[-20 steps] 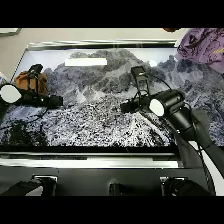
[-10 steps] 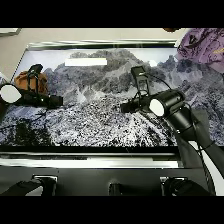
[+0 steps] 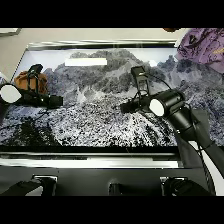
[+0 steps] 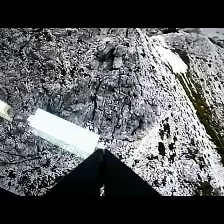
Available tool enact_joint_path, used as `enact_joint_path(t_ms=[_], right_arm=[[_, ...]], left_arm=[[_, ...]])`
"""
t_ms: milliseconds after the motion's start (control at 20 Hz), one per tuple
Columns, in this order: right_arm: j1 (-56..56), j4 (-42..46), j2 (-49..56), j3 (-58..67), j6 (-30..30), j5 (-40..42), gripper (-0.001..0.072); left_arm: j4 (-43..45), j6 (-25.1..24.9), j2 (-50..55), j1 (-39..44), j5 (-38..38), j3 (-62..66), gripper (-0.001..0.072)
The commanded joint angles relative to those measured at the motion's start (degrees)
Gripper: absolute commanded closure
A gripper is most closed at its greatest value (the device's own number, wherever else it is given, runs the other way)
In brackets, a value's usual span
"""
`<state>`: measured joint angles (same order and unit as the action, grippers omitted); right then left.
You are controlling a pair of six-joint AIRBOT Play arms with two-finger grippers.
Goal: Fold the clothes and pants, and hang the long-sleeved shirts on hangers.
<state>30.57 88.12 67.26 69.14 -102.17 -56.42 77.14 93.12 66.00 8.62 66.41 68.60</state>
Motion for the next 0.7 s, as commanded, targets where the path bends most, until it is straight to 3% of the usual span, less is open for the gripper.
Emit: enact_joint_path(t_ms=[0,100,200,350,650], right_arm=[[0.0,0.0,0.0,0.0,0.0,0.0,0.0673],[0.0,0.0,0.0,0.0,0.0,0.0,0.0673],[0.0,0.0,0.0,0.0,0.0,0.0,0.0673],[0.0,-0.1,0.0,0.0,0.0,0.0,0.0673],[0.0,-0.3,0.0,0.0,0.0,0.0,0.0673]], left_arm=[[0.0,0.0,0.0,0.0,0.0,0.0,0.0690],[0.1,0.0,0.0,0.0,-0.1,0.0,0.0675],[0.8,4.1,0.0,-0.5,-0.9,0.1,-0.0013],[9.1,14.1,0.7,-7.4,-7.1,4.4,-0.0013],[11.0,9.9,20.7,-26.1,-11.4,22.1,-0.0013]])
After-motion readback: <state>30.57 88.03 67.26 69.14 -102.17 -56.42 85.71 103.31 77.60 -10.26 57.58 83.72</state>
